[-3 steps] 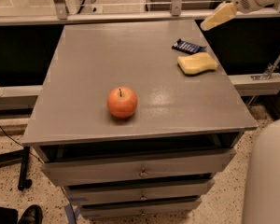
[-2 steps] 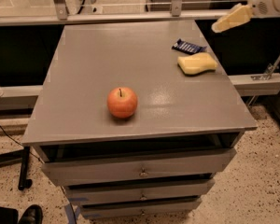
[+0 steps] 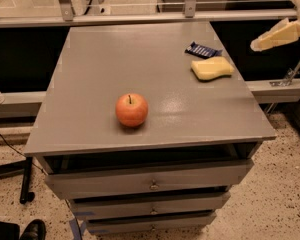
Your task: Move rxbar blueberry near sponge
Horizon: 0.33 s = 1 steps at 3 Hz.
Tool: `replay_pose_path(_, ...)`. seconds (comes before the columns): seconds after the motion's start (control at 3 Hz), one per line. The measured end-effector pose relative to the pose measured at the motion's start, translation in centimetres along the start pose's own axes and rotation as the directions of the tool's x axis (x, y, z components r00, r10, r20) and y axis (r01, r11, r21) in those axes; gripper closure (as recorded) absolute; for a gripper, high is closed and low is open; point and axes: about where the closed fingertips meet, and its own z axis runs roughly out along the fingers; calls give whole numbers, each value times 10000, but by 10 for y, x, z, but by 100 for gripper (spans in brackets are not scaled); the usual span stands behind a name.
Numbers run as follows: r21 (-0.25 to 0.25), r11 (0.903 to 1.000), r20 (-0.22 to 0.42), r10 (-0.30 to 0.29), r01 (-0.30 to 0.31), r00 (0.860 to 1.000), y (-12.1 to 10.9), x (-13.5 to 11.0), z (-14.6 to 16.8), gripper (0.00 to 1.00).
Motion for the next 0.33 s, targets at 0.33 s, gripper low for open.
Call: replay_pose_path(0.33, -154, 9999, 19, -37, 37, 10000, 4, 1, 0, 0)
